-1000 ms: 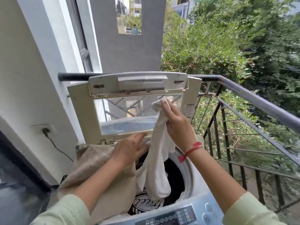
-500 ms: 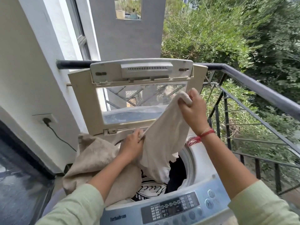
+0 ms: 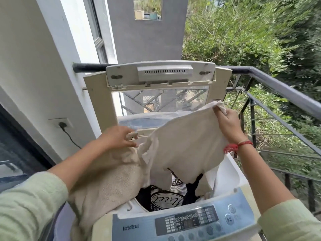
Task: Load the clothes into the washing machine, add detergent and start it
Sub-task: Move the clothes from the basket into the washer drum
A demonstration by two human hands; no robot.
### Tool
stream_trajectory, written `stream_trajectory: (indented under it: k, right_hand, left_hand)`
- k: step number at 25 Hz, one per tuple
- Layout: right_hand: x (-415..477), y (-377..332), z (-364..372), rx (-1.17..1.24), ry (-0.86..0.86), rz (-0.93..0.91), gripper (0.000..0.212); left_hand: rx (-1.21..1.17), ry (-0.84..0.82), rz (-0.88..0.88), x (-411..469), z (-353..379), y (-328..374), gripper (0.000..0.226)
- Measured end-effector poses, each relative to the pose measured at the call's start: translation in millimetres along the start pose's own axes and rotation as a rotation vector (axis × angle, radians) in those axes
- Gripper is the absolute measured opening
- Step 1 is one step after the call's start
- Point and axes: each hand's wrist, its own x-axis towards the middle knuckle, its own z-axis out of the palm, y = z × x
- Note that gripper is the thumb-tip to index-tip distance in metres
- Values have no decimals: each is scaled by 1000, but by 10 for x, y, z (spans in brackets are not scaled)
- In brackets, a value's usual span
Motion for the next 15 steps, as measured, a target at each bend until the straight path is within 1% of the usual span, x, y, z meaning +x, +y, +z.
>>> stream_trajectory:
  k: [1, 3, 4, 5, 6, 8, 10, 13, 15]
  right_hand:
    - [-20, -22, 41, 65, -129, 7, 51]
    - [-78, -112, 116, 68, -370, -50, 48]
    - [-100, -183, 136, 34, -443, -98, 42]
    - [-114, -268, 135, 2, -474, -145, 41]
    - [-109, -353, 121, -19, -462, -181, 41]
    - [-99, -505, 49, -17, -376, -205, 40]
    - [-112, -582, -57, -6, -307, -212, 44]
    - [-183, -642, -236, -68, -332, -230, 55]
    - [-184, -627, -357, -93, -362, -229, 62]
  left_hand:
    - [-52, -63, -24, -30, 195, 32, 49]
    - [-150, -54, -59, -57, 533, 188, 68]
    - [-176, -41, -61, -52, 673, 275, 76]
    - [-195, -47, -66, -50, 811, 375, 83]
    - [-219, -59, -65, -35, 934, 473, 89]
    - [-274, -108, -45, -14, 1182, 691, 94]
    - [-291, -117, -20, 30, 1403, 876, 81]
    - [-455, -103, 7, 168, 1450, 896, 66]
    - [-497, -186, 106, 247, 1362, 858, 40]
